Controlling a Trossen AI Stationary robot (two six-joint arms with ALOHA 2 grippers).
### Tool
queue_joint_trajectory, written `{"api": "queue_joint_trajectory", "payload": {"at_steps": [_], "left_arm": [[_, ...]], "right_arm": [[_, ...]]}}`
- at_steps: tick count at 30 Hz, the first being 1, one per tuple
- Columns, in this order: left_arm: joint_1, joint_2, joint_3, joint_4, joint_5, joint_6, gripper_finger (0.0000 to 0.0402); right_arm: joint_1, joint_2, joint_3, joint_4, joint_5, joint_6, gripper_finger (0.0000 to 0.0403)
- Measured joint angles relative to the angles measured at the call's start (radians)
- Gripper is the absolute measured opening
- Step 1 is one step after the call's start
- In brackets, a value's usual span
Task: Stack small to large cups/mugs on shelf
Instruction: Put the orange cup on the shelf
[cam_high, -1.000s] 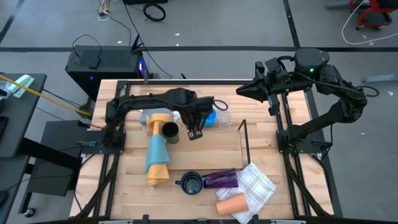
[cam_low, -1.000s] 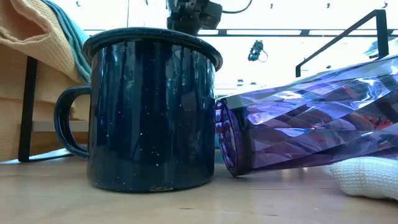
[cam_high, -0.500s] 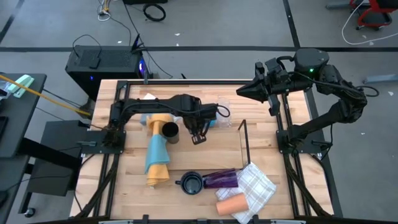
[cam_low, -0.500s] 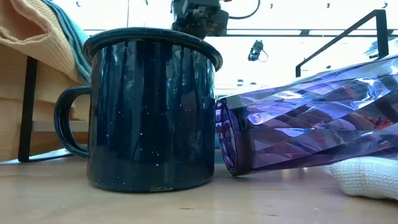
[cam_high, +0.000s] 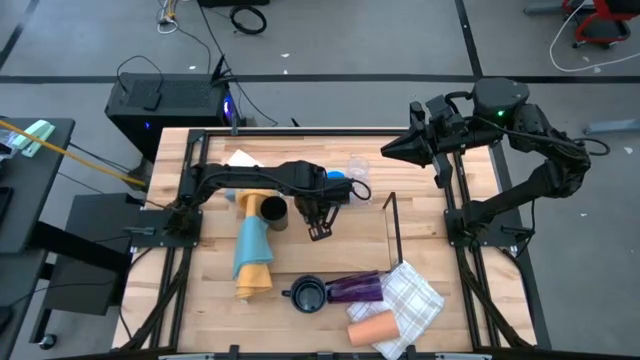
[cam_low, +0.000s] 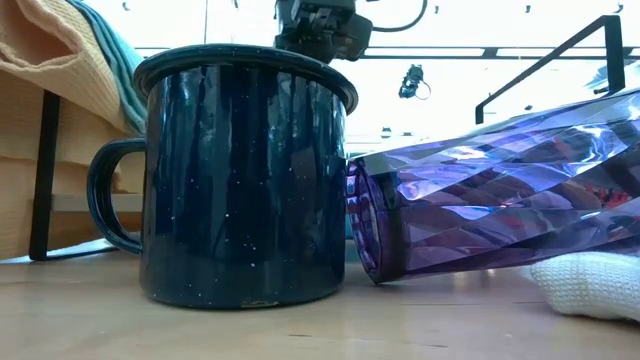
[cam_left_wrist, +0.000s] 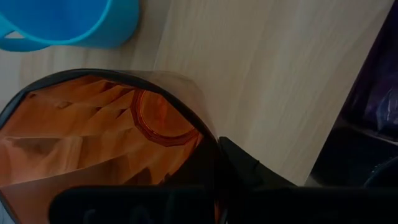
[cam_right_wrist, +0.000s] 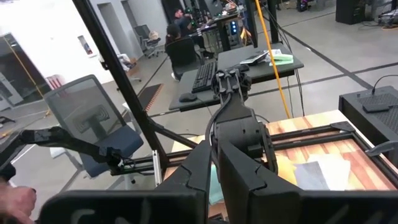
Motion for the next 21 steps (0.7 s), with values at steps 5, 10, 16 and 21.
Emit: {"api": "queue_joint_trajectory", "payload": {"at_steps": [5,10,16,21], "left_arm": [[-0.005,0.0,0.0,0.014,0.001,-0.004,0.0013],[-0.012,-0.001,-0.014,0.015,0.012,-0.016,0.0013],[-0.023,-0.001,-0.046,0.026,0.027,-0.018,0.0013],[-0.025,-0.002,-0.064,0.025,0.026,-0.021,0.0013]], "right_arm": [[0.0,0.0,0.0,0.0,0.0,-0.001,0.0038],[0.0,0.0,0.0,0.0,0.0,-0.006,0.0038],[0.0,0.0,0.0,0.0,0.0,-0.008,0.0038],[0.0,0.0,0.0,-0.001,0.0,-0.008,0.0038]]}}
